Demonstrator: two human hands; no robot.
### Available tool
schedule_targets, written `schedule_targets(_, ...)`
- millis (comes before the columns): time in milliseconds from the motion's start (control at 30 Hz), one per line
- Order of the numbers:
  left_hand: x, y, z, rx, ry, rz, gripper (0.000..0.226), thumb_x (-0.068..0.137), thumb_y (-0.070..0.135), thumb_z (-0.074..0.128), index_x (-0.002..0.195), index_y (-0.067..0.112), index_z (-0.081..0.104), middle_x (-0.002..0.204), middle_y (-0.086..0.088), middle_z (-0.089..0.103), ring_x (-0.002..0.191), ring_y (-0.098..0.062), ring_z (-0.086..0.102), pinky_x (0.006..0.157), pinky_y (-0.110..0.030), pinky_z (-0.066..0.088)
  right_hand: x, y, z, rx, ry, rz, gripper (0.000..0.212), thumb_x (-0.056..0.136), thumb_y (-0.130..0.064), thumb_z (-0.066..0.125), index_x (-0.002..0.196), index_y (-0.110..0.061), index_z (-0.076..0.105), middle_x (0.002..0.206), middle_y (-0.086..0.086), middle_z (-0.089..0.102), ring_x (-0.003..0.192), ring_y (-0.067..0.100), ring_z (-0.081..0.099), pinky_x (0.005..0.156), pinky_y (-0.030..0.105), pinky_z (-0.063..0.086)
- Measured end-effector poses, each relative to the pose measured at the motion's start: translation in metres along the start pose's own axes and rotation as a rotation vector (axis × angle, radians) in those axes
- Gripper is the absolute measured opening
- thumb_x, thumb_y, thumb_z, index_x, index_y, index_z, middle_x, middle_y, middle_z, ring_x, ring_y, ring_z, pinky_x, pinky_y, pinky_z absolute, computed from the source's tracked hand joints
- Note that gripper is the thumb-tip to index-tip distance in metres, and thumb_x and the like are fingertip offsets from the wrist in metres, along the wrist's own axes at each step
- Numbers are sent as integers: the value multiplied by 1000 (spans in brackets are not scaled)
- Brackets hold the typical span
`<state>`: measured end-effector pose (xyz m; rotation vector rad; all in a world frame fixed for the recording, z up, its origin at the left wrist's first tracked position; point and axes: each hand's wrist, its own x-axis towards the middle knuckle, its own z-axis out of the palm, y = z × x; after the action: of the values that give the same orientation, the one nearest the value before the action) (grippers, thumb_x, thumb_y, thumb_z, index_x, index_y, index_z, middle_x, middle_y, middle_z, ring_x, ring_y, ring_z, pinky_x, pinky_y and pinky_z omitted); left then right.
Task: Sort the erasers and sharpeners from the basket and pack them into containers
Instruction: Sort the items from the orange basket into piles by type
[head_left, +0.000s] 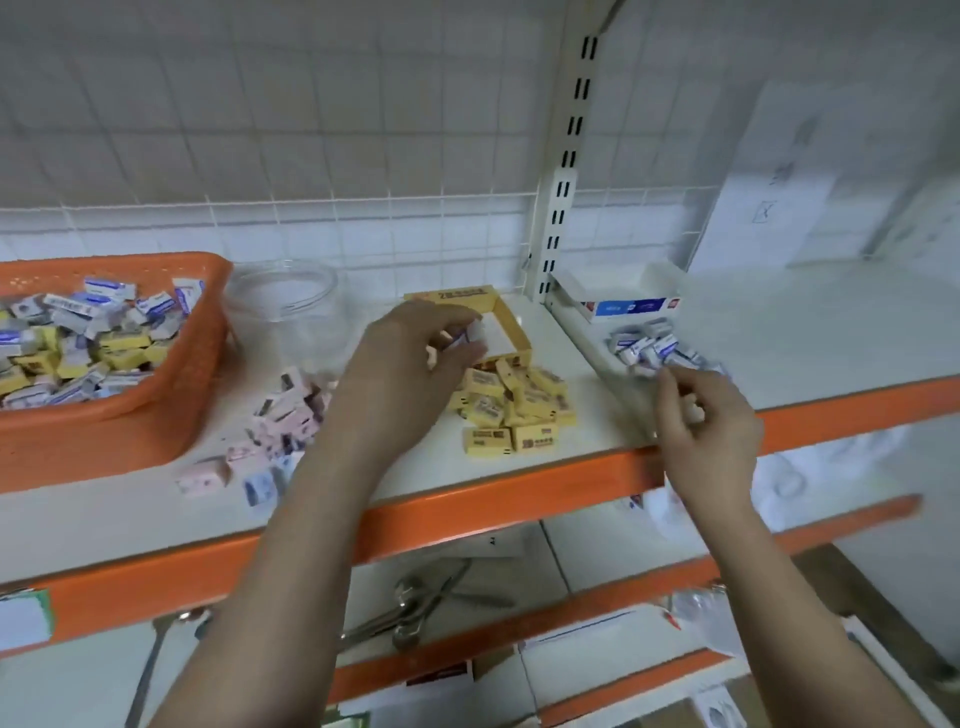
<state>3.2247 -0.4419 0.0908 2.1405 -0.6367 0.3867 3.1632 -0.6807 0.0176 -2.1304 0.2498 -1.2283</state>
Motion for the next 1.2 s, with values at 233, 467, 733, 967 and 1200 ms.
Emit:
schedule_targets(233, 70, 42, 114, -72, -370, 143, 22, 83, 28, 68, 104, 20, 69, 95, 7, 60, 87, -9, 58, 75, -24, 49, 13, 81, -25, -148, 23, 86, 34, 89, -35, 41, 57, -24, 42, 53, -11, 41, 55, 16, 40, 58, 38, 37)
schedule_targets(467, 109, 63, 185, 69, -494, 221, 32, 83, 23, 68, 113, 14, 66, 110, -1, 66, 95, -10, 59, 83, -27, 49, 11, 91, -17, -79, 95, 58, 27, 86, -27, 45, 59, -20, 42, 55, -7, 40, 55, 15, 39, 59, 37, 35)
schedule_targets(733, 124, 62, 206, 64, -438, 126, 34, 80, 34, 72, 109, 17, 66, 104, 1, 64, 85, -7, 54, 74, -22, 41, 10, 94, -16, -71, 82, 80, 25, 84, -29, 45, 60, -22, 41, 57, -15, 36, 58, 8, 36, 65, 32, 31)
schedule_targets(967, 115, 62, 161, -16, -390, 102, 16, 86, 26, 64, 100, 20, 71, 98, 1, 67, 82, -9, 58, 78, -25, 49, 11, 87, -20, -61, 44, 133, 37, 84, -45, 50, 62, -17, 57, 60, -6, 56, 63, 13, 50, 70, 36, 41)
schedule_targets(1200, 83, 32, 58, -16, -351, 75, 15, 90, 25, 58, 100, 24, 70, 95, 10, 63, 86, -6, 60, 72, -18, 47, 21, 11, 3, 59, 188, 174, 34, 84, -42, 53, 65, -15, 61, 61, -10, 58, 64, 12, 52, 73, 34, 44)
